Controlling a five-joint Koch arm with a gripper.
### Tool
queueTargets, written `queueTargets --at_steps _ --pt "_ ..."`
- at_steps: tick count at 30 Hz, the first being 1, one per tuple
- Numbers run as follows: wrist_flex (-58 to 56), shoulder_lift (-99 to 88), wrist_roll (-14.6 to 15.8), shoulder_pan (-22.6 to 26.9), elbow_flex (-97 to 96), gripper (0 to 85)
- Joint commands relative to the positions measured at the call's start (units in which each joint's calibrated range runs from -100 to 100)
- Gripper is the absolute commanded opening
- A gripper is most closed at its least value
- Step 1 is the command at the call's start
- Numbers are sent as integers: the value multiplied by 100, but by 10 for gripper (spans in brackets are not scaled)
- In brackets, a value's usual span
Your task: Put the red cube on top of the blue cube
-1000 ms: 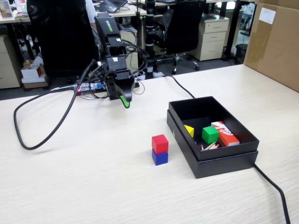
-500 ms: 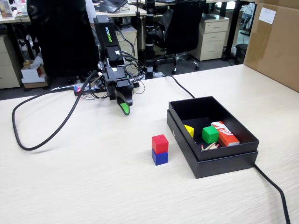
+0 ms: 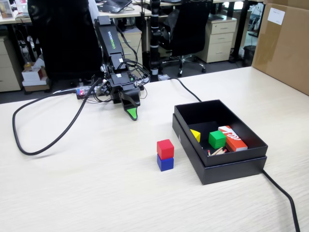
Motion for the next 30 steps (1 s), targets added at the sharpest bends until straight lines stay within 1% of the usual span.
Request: queueTargets --at_steps 1,3,30 --pt "-96 77 5 0 -57 477" --pt "-113 77 5 -29 -66 488" --pt "-165 77 -5 -34 -66 488"
